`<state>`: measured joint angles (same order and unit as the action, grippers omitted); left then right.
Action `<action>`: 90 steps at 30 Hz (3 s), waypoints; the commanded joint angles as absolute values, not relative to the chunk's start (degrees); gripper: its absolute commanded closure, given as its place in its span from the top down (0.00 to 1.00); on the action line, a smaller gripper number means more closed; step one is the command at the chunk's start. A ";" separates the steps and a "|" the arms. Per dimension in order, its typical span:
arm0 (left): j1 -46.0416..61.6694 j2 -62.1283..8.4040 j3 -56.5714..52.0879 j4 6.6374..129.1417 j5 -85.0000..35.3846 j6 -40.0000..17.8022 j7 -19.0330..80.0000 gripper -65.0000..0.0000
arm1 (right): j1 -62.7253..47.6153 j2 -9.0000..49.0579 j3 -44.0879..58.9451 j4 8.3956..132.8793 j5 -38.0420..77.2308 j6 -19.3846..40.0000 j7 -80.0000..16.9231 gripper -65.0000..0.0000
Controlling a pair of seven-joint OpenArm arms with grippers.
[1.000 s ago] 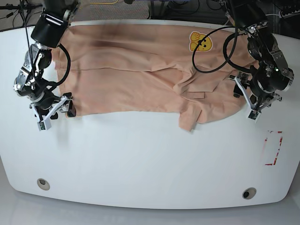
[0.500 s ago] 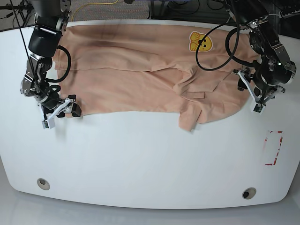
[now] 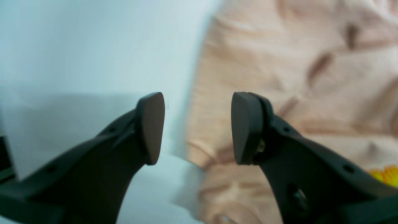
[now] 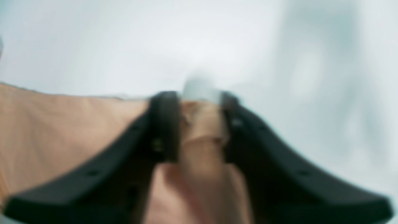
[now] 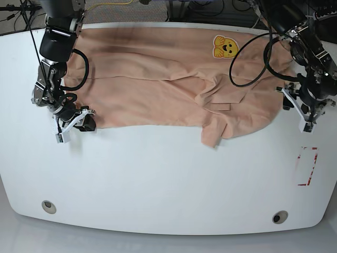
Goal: Fold the T-shirt properly
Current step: 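Lower both grippers to the shirt's ends and grasp the hem corners, then hold the hem corners with both grippers and pull them taut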
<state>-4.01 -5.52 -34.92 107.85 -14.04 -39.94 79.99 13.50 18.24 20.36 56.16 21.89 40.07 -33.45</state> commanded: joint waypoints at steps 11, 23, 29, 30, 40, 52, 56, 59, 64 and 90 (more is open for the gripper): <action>-11.56 -7.43 -36.00 93.76 -14.81 -40.00 75.91 0.66 | 13.23 18.51 20.18 58.95 20.53 40.00 -36.09 0.02; -11.91 -7.25 -35.21 92.44 -14.81 -40.00 74.33 0.66 | 10.95 19.65 20.53 64.75 19.91 40.00 -36.09 0.56; -11.65 -7.34 -34.95 92.44 -14.81 -40.00 74.24 0.66 | 10.33 21.32 20.53 64.66 19.03 40.00 -36.00 0.72; -11.65 -7.43 -35.03 92.35 -14.81 -40.00 74.24 0.66 | 10.24 21.49 20.53 64.66 19.03 40.00 -36.00 0.72; -10.59 -7.69 -35.03 92.44 -14.90 -40.00 74.15 0.66 | 8.40 22.37 20.53 64.57 19.03 40.00 -35.82 0.71; -10.59 -7.69 -35.03 92.44 -14.90 -40.00 74.07 0.66 | 12.18 22.20 20.53 59.47 18.86 40.00 -35.56 0.60; -10.59 -7.69 -35.03 92.44 -14.90 -40.00 74.07 0.66 | 14.20 22.37 20.53 54.64 19.21 40.00 -34.42 0.62; -10.59 -7.69 -35.03 92.44 -14.90 -40.00 74.07 0.66 | 14.46 22.29 20.53 53.85 19.21 40.00 -33.71 0.60; -10.59 -7.69 -35.03 92.44 -14.90 -40.00 74.07 0.66 | 14.37 22.20 20.35 53.85 19.47 40.00 -33.71 0.41; -14.37 -8.48 -31.34 77.32 -14.64 -39.78 63.87 0.67 | 10.59 22.11 20.18 58.59 19.47 40.00 -33.89 0.00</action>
